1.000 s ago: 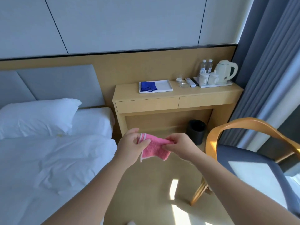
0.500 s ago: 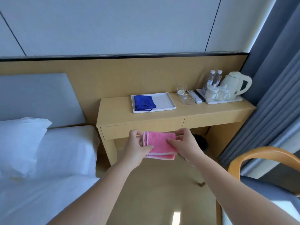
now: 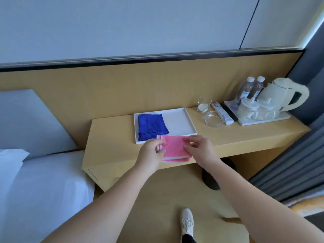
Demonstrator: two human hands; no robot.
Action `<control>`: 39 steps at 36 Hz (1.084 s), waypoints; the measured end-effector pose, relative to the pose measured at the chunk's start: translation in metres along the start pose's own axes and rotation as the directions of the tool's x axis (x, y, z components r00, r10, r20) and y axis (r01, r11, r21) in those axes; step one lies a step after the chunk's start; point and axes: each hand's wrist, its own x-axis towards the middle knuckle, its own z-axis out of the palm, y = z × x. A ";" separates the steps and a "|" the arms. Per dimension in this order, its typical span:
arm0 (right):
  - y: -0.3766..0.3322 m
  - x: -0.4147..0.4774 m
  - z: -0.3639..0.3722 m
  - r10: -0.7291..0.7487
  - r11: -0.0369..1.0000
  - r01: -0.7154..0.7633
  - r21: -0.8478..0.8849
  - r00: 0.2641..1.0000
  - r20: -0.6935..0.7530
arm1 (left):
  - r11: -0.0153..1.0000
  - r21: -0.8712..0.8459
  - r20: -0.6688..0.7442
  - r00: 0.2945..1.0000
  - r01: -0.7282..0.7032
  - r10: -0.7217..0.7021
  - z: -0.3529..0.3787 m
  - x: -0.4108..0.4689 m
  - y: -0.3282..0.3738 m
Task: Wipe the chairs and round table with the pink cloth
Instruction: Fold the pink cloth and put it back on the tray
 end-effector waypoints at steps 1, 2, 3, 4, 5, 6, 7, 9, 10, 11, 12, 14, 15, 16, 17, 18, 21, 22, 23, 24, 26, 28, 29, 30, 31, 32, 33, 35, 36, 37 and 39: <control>0.006 0.022 -0.001 -0.014 0.999 0.016 -0.032 0.999 0.034 | 1.000 0.015 0.015 1.000 0.016 -0.016 0.006 0.019 -0.004; 0.013 0.045 -0.002 -0.027 0.997 0.031 -0.065 0.997 0.075 | 0.999 0.026 0.029 0.999 0.036 -0.037 0.012 0.038 -0.007; 0.019 0.068 -0.003 -0.030 0.995 0.040 -0.090 0.993 0.116 | 0.998 0.033 0.041 0.997 0.062 -0.063 0.018 0.057 -0.010; 0.026 0.090 -0.004 -0.022 0.993 0.039 -0.110 0.989 0.148 | 0.995 0.040 0.051 0.995 0.086 -0.088 0.024 0.076 -0.012; 0.033 0.113 -0.005 -0.007 0.992 0.029 -0.126 0.985 0.171 | 0.993 0.047 0.062 0.992 0.111 -0.113 0.030 0.095 -0.015; 0.039 0.135 -0.007 0.011 0.990 0.015 -0.141 0.982 0.187 | 0.990 0.053 0.069 0.988 0.134 -0.138 0.037 0.114 -0.017; 0.045 0.156 -0.008 0.025 0.988 0.005 -0.151 0.979 0.201 | 0.986 0.059 0.075 0.984 0.158 -0.162 0.044 0.132 -0.019; 0.056 0.195 -0.010 0.025 0.980 0.022 -0.200 0.973 0.231 | 0.978 0.065 0.084 0.975 0.199 -0.204 0.058 0.166 -0.024; 0.060 0.213 -0.010 0.024 0.970 0.037 -0.239 0.968 0.249 | 0.973 0.067 0.086 0.970 0.220 -0.225 0.064 0.181 -0.027; 0.065 0.229 -0.010 0.028 0.960 0.048 -0.274 0.964 0.266 | 0.968 0.069 0.085 0.965 0.241 -0.246 0.070 0.195 -0.031; 0.069 0.244 -0.010 0.031 0.948 0.062 -0.311 0.958 0.284 | 0.963 0.069 0.083 0.961 0.259 -0.264 0.076 0.208 -0.035; 0.075 0.270 -0.007 0.043 0.916 0.094 -0.391 0.944 0.328 | 0.954 0.080 0.085 0.951 0.290 -0.296 0.086 0.229 -0.044; 0.078 0.281 -0.005 0.047 0.902 0.109 -0.417 0.937 0.347 | 0.949 0.102 0.090 0.947 0.298 -0.307 0.091 0.238 -0.049; 0.080 0.290 -0.003 0.047 0.894 0.124 -0.430 0.929 0.366 | 0.944 0.127 0.091 0.944 0.304 -0.316 0.094 0.246 -0.054; 0.085 0.301 -0.001 0.057 0.885 0.134 -0.447 0.920 0.389 | 0.935 0.149 0.096 0.937 0.320 -0.336 0.099 0.254 -0.061; 0.088 0.306 0.001 0.060 0.875 0.149 -0.461 0.911 0.407 | 0.928 0.172 0.098 0.932 0.331 -0.350 0.102 0.258 -0.066; 0.097 0.314 0.007 0.074 0.835 0.199 -0.512 0.883 0.464 | 0.912 0.249 0.127 0.923 0.326 -0.364 0.109 0.264 -0.077; 0.102 0.317 0.010 0.074 0.822 0.217 -0.527 0.875 0.478 | 0.905 0.284 0.137 0.920 0.318 -0.366 0.112 0.265 -0.081; 0.105 0.318 0.012 0.076 0.804 0.239 -0.545 0.867 0.493 | 0.890 0.335 0.146 0.916 0.309 -0.373 0.114 0.265 -0.083; 0.108 0.319 0.013 0.071 0.785 0.265 -0.560 0.859 0.507 | 0.872 0.393 0.137 0.919 0.292 -0.369 0.116 0.265 -0.086; 0.110 0.320 0.016 0.065 0.743 0.309 -0.593 0.849 0.524 | 0.823 0.515 0.103 0.936 0.239 -0.335 0.118 0.265 -0.088; 0.105 0.320 0.016 0.062 0.691 0.335 -0.640 0.855 0.514 | 0.780 0.598 0.085 0.953 0.184 -0.290 0.116 0.266 -0.086; 0.100 0.321 0.015 0.065 0.668 0.341 -0.662 0.859 0.508 | 0.776 0.604 0.090 0.952 0.182 -0.293 0.113 0.267 -0.083; 0.095 0.322 0.013 0.058 0.650 0.351 -0.674 0.862 0.504 | 0.787 0.591 0.090 0.955 0.178 -0.284 0.110 0.268 -0.080; 0.088 0.322 0.012 0.054 0.641 0.355 -0.681 0.863 0.502 | 0.802 0.569 0.091 0.957 0.178 -0.277 0.105 0.268 -0.076; 0.080 0.323 0.010 0.038 0.635 0.361 -0.683 0.868 0.494 | 0.819 0.549 0.078 0.964 0.170 -0.253 0.098 0.269 -0.073; 0.070 0.323 0.007 0.029 0.637 0.359 -0.682 0.873 0.487 | 0.832 0.529 0.074 0.967 0.168 -0.243 0.088 0.269 -0.067; 0.050 0.321 0.002 -0.008 0.646 0.362 -0.672 0.883 0.469 | 0.852 0.498 0.044 0.977 0.161 -0.210 0.067 0.268 -0.057; 0.039 0.319 0.001 -0.038 0.644 0.379 -0.664 0.883 0.467 | 0.861 0.486 0.031 0.982 0.146 -0.184 0.055 0.268 -0.052; 0.027 0.316 -0.001 -0.040 0.654 0.375 -0.657 0.884 0.465 | 0.870 0.468 0.018 0.983 0.153 -0.182 0.041 0.266 -0.045; 0.000 0.309 -0.002 -0.088 0.669 0.380 -0.639 0.894 0.439 | 0.884 0.451 -0.017 0.991 0.126 -0.132 0.012 0.262 -0.030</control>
